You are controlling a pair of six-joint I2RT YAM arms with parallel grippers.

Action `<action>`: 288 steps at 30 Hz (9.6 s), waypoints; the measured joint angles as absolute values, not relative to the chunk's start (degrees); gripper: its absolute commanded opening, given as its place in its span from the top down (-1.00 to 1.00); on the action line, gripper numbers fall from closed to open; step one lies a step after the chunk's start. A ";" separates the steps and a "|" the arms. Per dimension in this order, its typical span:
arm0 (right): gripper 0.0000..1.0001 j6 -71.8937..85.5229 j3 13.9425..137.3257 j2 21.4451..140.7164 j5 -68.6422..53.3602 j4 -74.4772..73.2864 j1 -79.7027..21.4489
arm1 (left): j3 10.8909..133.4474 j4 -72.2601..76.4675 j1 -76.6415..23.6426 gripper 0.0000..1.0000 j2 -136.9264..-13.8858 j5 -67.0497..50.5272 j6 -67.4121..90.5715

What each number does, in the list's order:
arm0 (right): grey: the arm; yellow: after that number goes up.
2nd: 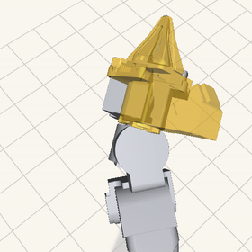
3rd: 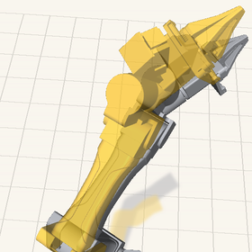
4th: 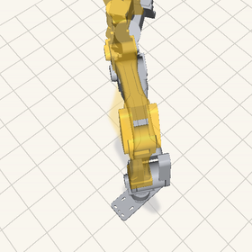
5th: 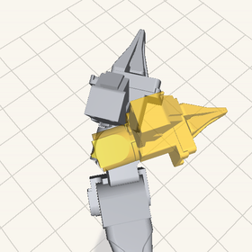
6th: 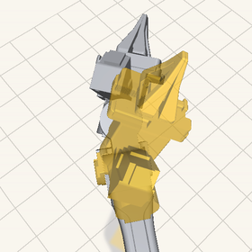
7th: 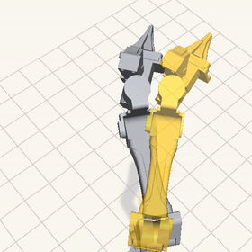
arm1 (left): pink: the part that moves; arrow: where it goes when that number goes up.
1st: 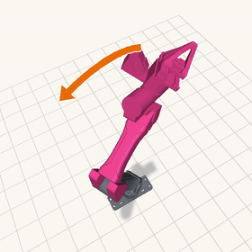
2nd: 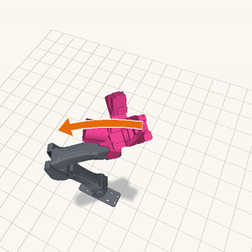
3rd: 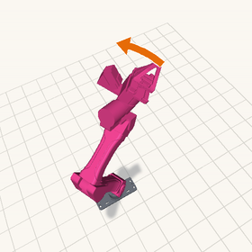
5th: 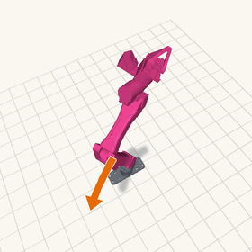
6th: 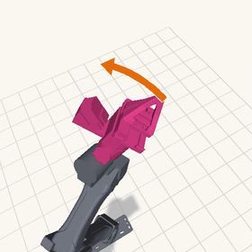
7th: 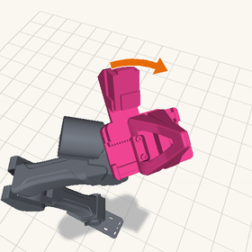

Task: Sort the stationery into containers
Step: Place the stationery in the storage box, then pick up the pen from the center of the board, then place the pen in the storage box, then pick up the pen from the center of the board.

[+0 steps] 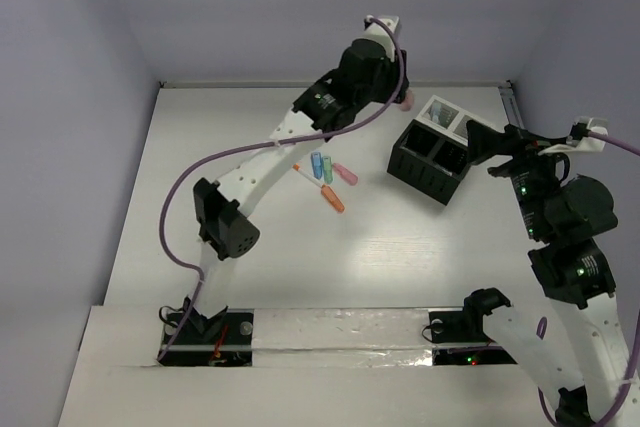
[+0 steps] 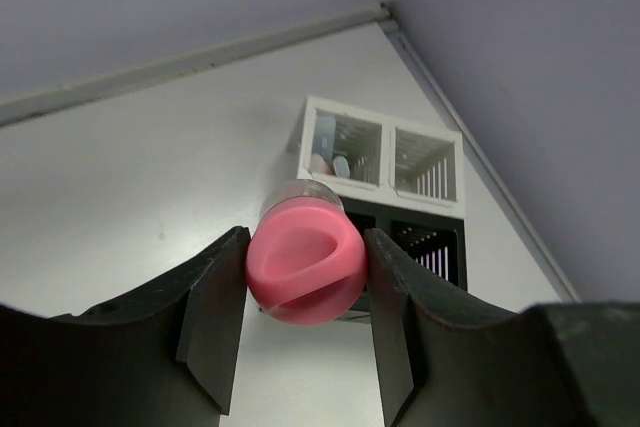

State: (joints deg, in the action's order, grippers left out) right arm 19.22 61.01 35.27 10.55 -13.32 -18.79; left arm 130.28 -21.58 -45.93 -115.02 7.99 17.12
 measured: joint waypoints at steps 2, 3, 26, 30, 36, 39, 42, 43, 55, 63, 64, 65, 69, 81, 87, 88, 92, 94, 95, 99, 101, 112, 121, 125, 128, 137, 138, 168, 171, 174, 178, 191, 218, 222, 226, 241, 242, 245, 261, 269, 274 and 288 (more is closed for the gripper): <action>-0.96 18.70 61.08 34.87 12.58 -13.93 -18.79 | 130.32 -20.38 -46.63 1.00 -118.02 6.31 17.58; -0.97 18.35 61.08 34.79 13.54 -14.35 -18.79 | 130.32 -19.81 -46.98 1.00 -119.48 5.67 17.78; -0.97 16.69 60.90 34.89 17.76 -15.40 -18.79 | 124.31 -10.63 -50.63 1.00 -125.84 2.33 18.65; -0.97 16.71 59.86 34.44 17.50 -15.00 -18.79 | 124.25 -10.92 -50.81 1.00 -125.84 4.91 17.58; -0.97 16.99 59.05 34.37 16.51 -14.94 -18.79 | 124.25 -10.98 -50.81 1.00 -125.84 7.03 16.10; -0.97 17.28 58.96 34.48 16.23 -14.90 -18.79 | 124.25 -11.22 -50.81 0.99 -125.84 7.29 15.49; -0.97 17.39 58.48 34.54 16.05 -14.63 -18.79 | 124.25 -11.64 -50.81 0.96 -125.84 7.53 15.18; -0.98 17.43 58.30 34.54 16.03 -14.55 -18.79 | 124.25 -11.79 -50.87 0.96 -125.84 7.60 15.07; -1.00 17.58 58.11 34.89 15.84 -14.50 -18.79 | 124.84 -12.91 -51.40 0.74 -126.91 7.60 14.37; -1.00 17.74 58.11 34.89 15.64 -14.50 -18.79 | 124.88 -13.10 -51.46 0.02 -127.44 7.57 13.93; -1.00 17.74 58.11 34.89 15.59 -14.50 -18.79 | 124.88 -12.73 -51.55 -0.10 -127.42 7.64 13.72; -1.00 17.74 58.11 34.89 15.51 -14.50 -18.79 | 124.88 -12.16 -51.59 -0.26 -127.37 7.70 13.47; -1.00 17.74 58.11 34.89 15.07 -14.50 -18.79 | 124.86 -9.61 -51.81 -0.52 -125.84 8.10 12.12; -1.00 17.89 58.11 37.08 10.17 -13.47 -18.79 | 118.89 -7.09 -51.81 -0.80 -109.71 11.94 9.85; -1.00 19.49 57.01 41.93 -0.30 -11.00 -18.79 | 87.99 -1.17 -51.88 -0.98 -82.30 19.25 11.35; -1.00 19.92 56.38 42.54 -2.31 -10.31 -18.79 | 82.89 -0.99 -51.88 -0.98 -76.95 20.80 11.99; -0.99 21.41 54.94 46.59 -9.91 -8.10 -18.79 | 68.10 -1.87 -51.68 -0.98 -57.12 28.18 15.11; -0.98 22.28 54.85 49.67 -13.89 -6.02 -18.83 | 65.34 -3.33 -51.48 -0.98 -50.22 31.22 16.69; -0.97 22.79 54.74 51.53 -15.99 -4.49 -18.94 | 64.45 -4.16 -51.33 -0.98 -47.46 32.47 17.32; -0.97 24.10 54.59 59.86 -20.91 -0.03 -21.26 | 62.11 -8.01 -51.27 -0.98 -38.57 36.77 19.27; -0.97 23.86 54.74 65.01 -20.71 0.82 -24.47 | 61.25 -9.76 -51.27 -0.98 -35.97 38.59 20.08; -0.87 17.30 68.86 91.15 -14.61 -0.12 -41.04 | 47.90 -17.19 -51.29 -0.98 -26.59 43.05 21.98; -0.81 5.17 95.96 120.03 -16.01 -4.71 -52.31 | 45.32 -17.37 -51.29 -0.98 -17.67 46.52 21.54; -0.77 0.32 107.02 129.99 -17.30 -8.23 -53.34 | 44.58 -16.95 -51.29 -0.98 -12.73 48.12 21.34; -0.71 -2.68 120.05 138.69 -17.32 -12.38 -53.06 | 44.12 -16.73 -51.29 -0.98 -9.28 48.97 21.23; -0.64 -4.34 140.55 153.64 -13.45 -16.86 -52.99 | 43.83 -16.12 -51.29 -0.98 -7.46 49.30 21.08; -0.64 -4.34 140.62 154.12 -13.17 -17.17 -53.17 | 43.83 -16.10 -51.29 -0.98 -7.46 49.25 21.08; 0.50 -7.88 135.57 154.58 -1.67 -13.15 -58.13 | 43.57 -16.10 -51.29 -0.98 -6.52 48.01 21.12; 0.73 -8.51 132.40 152.86 -1.02 -11.73 -58.39 | 43.57 -16.10 -51.29 -0.98 -6.52 48.01 21.12; 0.91 -9.26 129.16 150.98 -0.30 -10.92 -58.41 | 43.57 -16.10 -51.29 -0.98 -6.52 48.03 21.12; 1.00 -9.21 122.61 147.48 0.82 -7.64 -58.28 | 43.57 -16.10 -51.29 -0.98 -6.52 48.03 21.12; 1.00 3.31 100.36 133.43 -1.52 8.84 -52.38 | 43.57 -16.10 -51.29 -0.98 -6.52 47.99 21.12; 1.00 12.53 57.65 86.37 33.56 32.23 -5.87 | 42.76 -14.31 -51.29 -0.98 -6.09 40.14 20.21; 1.00 6.35 57.65 89.12 35.24 36.51 -4.40 | 42.74 -14.33 -51.29 -0.98 -6.09 39.48 20.08; 1.00 -0.32 58.17 93.36 36.14 39.46 -4.29 | 42.74 -14.31 -51.29 -0.98 -6.07 39.13 19.99; 1.00 -5.96 59.44 101.93 36.42 40.14 -4.08 | 42.74 -14.31 -51.29 -0.98 -5.61 39.13 20.01; 0.98 -5.72 59.44 102.13 36.42 39.90 -4.08 | 42.74 -14.31 -51.29 -0.98 -5.61 39.13 20.01; 0.80 -4.71 59.42 102.15 36.36 39.53 -4.08 | 42.74 -14.31 -51.29 -0.98 -5.61 39.11 20.01; -0.39 1.06 56.49 94.52 32.42 36.18 -4.23 | 42.74 -14.31 -51.29 -0.98 -5.63 39.09 20.01; -0.44 3.05 64.71 90.54 22.76 28.08 -13.76 | 42.74 -14.33 -50.89 -0.98 -6.00 39.35 20.01; -0.45 3.25 77.67 96.01 9.67 17.50 -24.53 | 42.74 -14.35 -50.89 -0.98 -6.26 39.99 20.01; -0.34 -6.31 108.79 127.85 -10.61 -20.36 -38.37 | 42.74 -14.39 -50.63 -0.98 -8.14 41.74 20.01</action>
